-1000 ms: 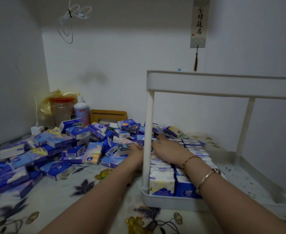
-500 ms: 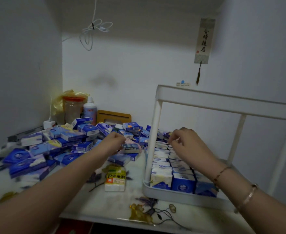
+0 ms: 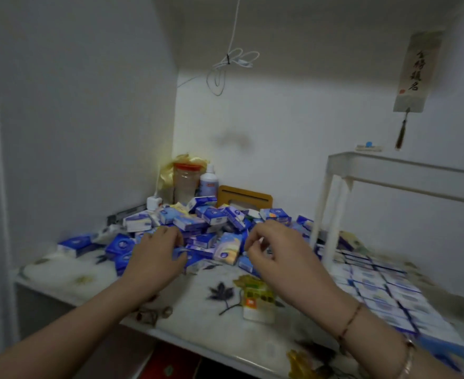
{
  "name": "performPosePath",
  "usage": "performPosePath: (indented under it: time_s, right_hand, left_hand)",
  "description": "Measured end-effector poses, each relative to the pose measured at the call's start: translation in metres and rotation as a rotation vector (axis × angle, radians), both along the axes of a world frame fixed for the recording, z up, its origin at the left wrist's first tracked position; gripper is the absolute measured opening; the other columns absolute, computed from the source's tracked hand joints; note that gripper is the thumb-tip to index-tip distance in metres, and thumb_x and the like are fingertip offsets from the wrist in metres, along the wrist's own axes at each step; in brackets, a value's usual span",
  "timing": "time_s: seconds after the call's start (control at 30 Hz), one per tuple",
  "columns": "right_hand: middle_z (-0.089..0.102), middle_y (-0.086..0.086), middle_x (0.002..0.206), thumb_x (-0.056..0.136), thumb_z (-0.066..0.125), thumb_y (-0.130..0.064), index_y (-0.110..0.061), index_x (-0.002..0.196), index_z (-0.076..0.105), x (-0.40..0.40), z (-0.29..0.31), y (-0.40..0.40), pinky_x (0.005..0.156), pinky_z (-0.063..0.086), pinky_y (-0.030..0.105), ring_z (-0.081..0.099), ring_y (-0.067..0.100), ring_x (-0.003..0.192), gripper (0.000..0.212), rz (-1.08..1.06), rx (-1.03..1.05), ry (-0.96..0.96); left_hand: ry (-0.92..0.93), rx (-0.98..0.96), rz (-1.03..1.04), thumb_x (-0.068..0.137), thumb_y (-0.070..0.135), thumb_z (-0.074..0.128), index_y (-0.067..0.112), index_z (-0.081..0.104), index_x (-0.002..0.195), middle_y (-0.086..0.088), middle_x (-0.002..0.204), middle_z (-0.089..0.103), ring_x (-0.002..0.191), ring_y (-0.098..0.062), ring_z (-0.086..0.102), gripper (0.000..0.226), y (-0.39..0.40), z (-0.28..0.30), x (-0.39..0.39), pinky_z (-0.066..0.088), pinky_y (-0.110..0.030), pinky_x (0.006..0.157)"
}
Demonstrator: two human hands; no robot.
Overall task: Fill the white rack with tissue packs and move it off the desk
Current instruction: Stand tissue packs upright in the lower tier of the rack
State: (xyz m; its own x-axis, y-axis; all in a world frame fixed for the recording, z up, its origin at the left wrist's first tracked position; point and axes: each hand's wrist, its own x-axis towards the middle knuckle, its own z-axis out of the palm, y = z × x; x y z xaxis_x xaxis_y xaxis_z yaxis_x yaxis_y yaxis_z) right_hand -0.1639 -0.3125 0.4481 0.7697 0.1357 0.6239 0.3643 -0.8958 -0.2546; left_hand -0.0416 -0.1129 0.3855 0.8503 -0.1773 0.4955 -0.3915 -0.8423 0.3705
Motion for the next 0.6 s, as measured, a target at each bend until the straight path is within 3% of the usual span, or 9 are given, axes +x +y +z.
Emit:
performPosePath:
  time_s: [0.1,0.17,0.23,0.3,0.37,0.47,0.53,0.6]
  right_hand:
    - [0.051,-0.008,0.097,0.09,0.048,-0.025,-0.026,0.089,0.057,0.045,-0.023,0.022,0.077,0.042,0.027,0.049,0.01,0.093,0.009,0.006,0.01,0.094]
    - [0.049,-0.004,0.101,0.089,0.049,-0.023,-0.025,0.093,0.055,0.071,-0.037,0.035,0.075,0.039,0.028,0.047,0.014,0.097,0.007,0.001,0.031,0.18]
    - [0.044,-0.002,0.1,0.09,0.05,-0.021,-0.024,0.097,0.052,0.093,-0.049,0.049,0.069,0.037,0.027,0.044,0.017,0.096,0.009,0.004,0.036,0.263]
    - [0.041,-0.001,0.1,0.092,0.05,-0.026,-0.023,0.104,0.05,0.111,-0.058,0.061,0.068,0.035,0.028,0.042,0.019,0.094,0.012,-0.002,0.01,0.323]
    - [0.044,0.002,0.105,0.091,0.052,-0.036,-0.021,0.113,0.047,0.127,-0.065,0.072,0.072,0.036,0.03,0.046,0.023,0.1,0.027,-0.014,0.017,0.393]
    - [0.049,0.008,0.118,0.087,0.057,-0.045,-0.018,0.125,0.04,0.146,-0.072,0.08,0.081,0.042,0.034,0.048,0.028,0.11,0.05,-0.044,-0.013,0.503]
    - [0.051,0.01,0.124,0.087,0.058,-0.042,-0.015,0.131,0.036,0.15,-0.075,0.083,0.088,0.046,0.038,0.048,0.03,0.114,0.056,-0.076,-0.063,0.542]
    - [0.056,0.009,0.112,0.088,0.059,-0.039,-0.015,0.125,0.038,0.151,-0.075,0.084,0.078,0.047,0.035,0.054,0.027,0.103,0.049,-0.064,0.037,0.546]
  left_hand:
    - [-0.015,0.154,0.161,0.079,0.059,0.056,0.03,0.047,0.113,0.002,0.121,0.05,0.113,-0.026,0.047,0.046,0.031,-0.011,0.004,0.041,-0.038,0.094]
    - [0.078,0.197,0.205,0.068,0.078,0.043,0.032,0.043,0.123,0.002,0.131,0.044,0.122,-0.027,0.043,0.072,0.048,-0.017,0.007,0.037,-0.04,0.101]
    - [0.205,0.193,0.191,0.062,0.084,0.035,0.032,0.037,0.132,0.002,0.14,0.039,0.128,-0.028,0.036,0.087,0.061,-0.022,0.011,0.035,-0.041,0.104]
    - [0.245,0.099,0.141,0.074,0.075,0.049,0.032,0.034,0.137,0.002,0.143,0.037,0.13,-0.026,0.031,0.078,0.067,-0.027,0.014,0.036,-0.039,0.103]
    - [0.165,0.051,0.113,0.079,0.064,0.057,0.03,0.04,0.131,0.003,0.136,0.043,0.123,-0.024,0.035,0.065,0.067,-0.029,0.016,0.039,-0.035,0.098]
    - [0.135,-0.003,0.07,0.081,0.054,0.061,0.028,0.046,0.119,0.003,0.121,0.048,0.11,-0.02,0.041,0.048,0.063,-0.031,0.017,0.04,-0.032,0.089]
    - [0.161,-0.094,0.042,0.082,0.052,0.06,0.027,0.049,0.113,0.002,0.112,0.05,0.104,-0.018,0.047,0.042,0.061,-0.032,0.018,0.042,-0.03,0.084]
    - [0.198,-0.305,0.0,0.084,0.053,0.059,0.024,0.052,0.106,0.002,0.101,0.056,0.09,-0.014,0.055,0.037,0.057,-0.028,0.016,0.043,-0.028,0.073]
